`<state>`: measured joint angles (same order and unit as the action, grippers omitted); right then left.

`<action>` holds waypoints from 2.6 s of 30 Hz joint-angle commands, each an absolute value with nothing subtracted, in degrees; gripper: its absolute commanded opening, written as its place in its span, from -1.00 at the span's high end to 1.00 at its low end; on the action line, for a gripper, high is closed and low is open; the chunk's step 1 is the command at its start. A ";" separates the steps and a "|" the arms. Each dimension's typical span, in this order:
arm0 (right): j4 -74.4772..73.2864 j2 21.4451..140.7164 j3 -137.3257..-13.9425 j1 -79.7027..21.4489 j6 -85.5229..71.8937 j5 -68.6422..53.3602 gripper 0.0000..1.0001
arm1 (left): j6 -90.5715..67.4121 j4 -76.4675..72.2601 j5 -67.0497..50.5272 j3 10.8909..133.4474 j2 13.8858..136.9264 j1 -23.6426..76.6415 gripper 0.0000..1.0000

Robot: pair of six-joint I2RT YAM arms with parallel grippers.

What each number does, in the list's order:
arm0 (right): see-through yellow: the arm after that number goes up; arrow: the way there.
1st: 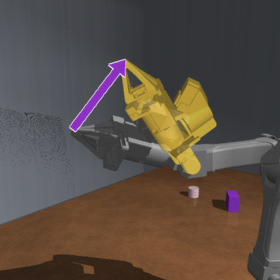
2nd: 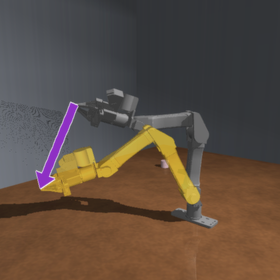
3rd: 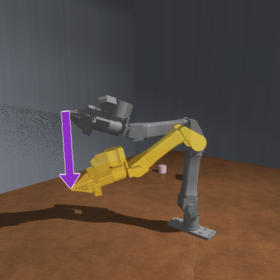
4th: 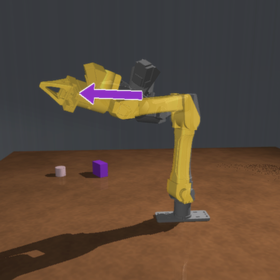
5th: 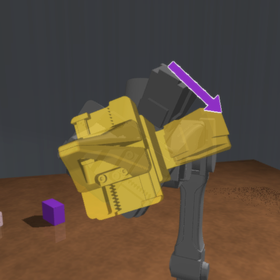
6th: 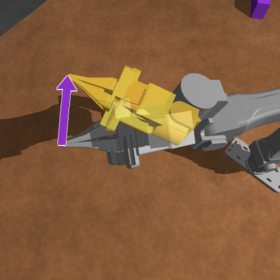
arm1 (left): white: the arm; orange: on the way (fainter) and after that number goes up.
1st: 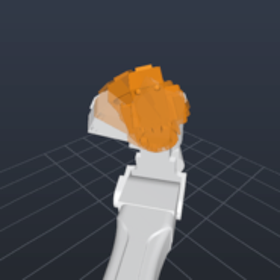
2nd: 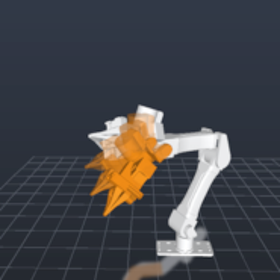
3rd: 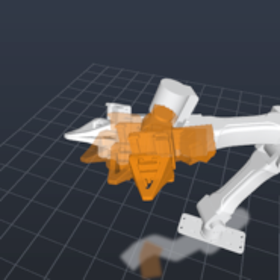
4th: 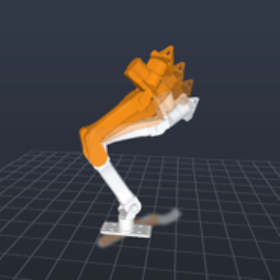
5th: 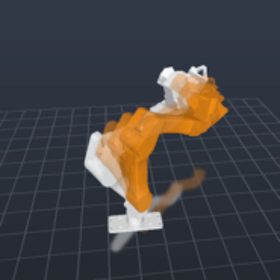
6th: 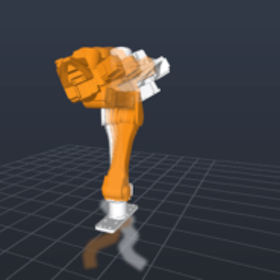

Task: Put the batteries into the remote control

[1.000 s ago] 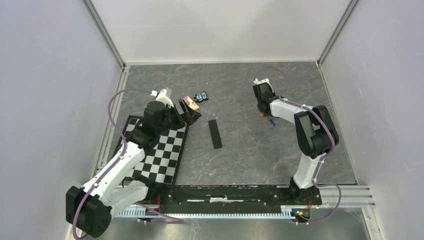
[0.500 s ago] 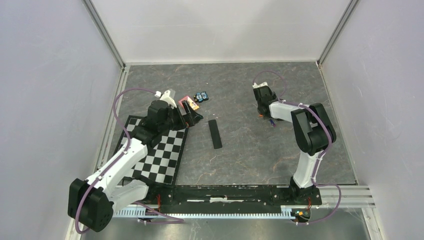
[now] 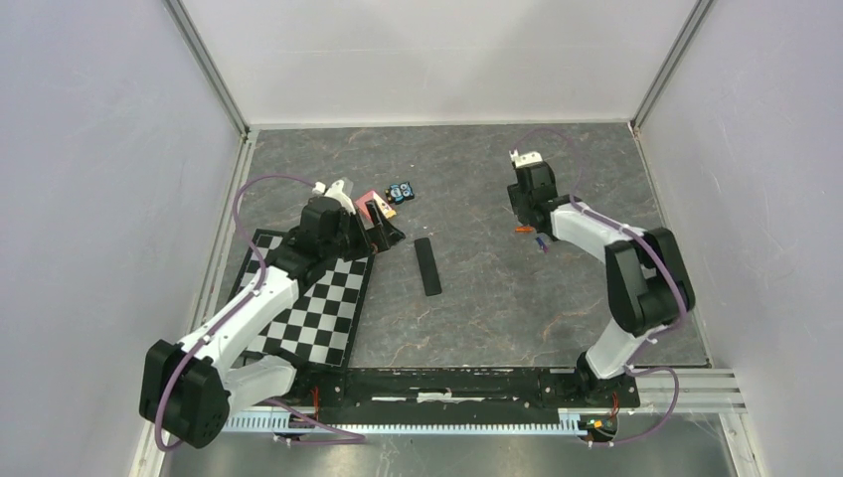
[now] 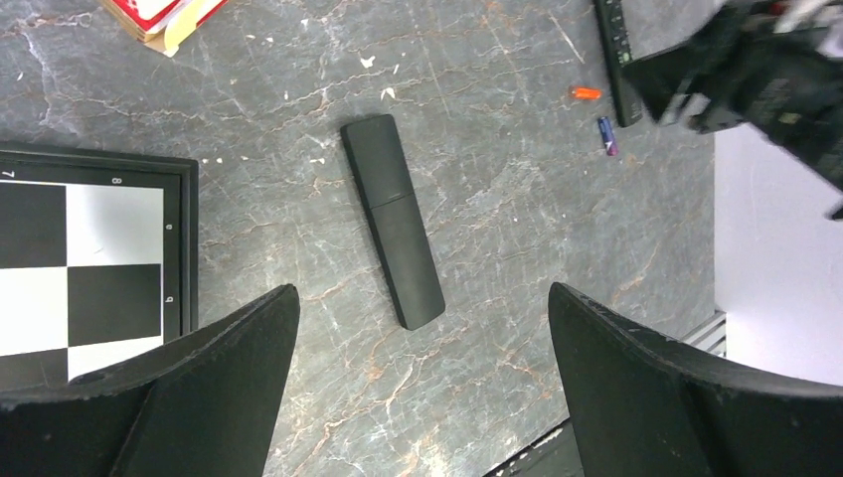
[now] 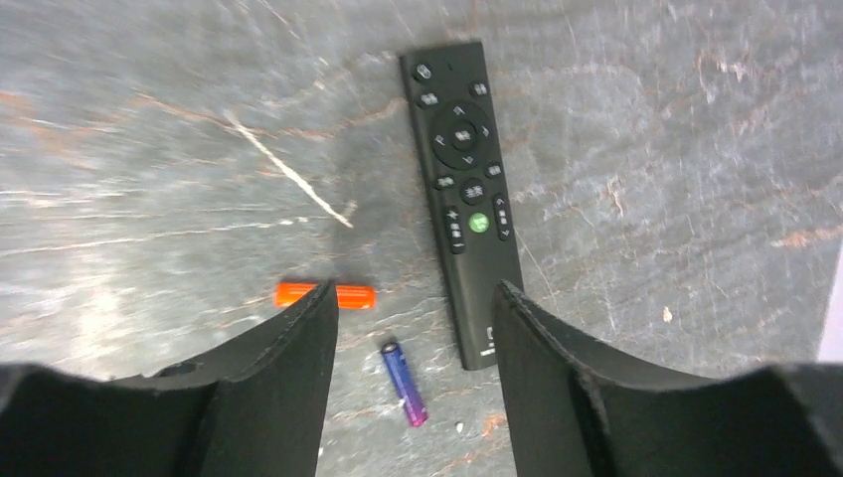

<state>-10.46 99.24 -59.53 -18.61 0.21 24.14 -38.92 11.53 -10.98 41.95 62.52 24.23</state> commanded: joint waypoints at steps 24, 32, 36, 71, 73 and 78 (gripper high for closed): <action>-7.80 101.18 -61.76 -55.00 -26.51 24.01 -0.67 | -41.67 18.36 4.76 42.04 53.28 24.20 -0.99; -10.64 106.64 -65.19 -56.60 -27.24 22.87 -0.41 | -41.69 18.36 5.06 41.56 52.72 24.20 -0.99; -12.33 107.38 -65.50 -56.60 -27.50 25.01 -0.29 | -41.74 18.28 5.16 41.48 53.00 24.17 -0.99; 19.47 82.02 -40.29 -49.84 -14.29 8.13 0.39 | -46.28 -3.50 -26.77 41.29 74.80 24.61 -0.99; 20.28 81.25 -40.08 -49.75 -13.05 6.49 0.39 | -47.91 -4.57 -27.20 41.18 76.01 24.64 -0.99; 19.57 81.38 -42.43 -49.25 -16.99 6.84 0.39 | -52.87 -13.13 -30.18 39.01 77.61 24.83 -0.95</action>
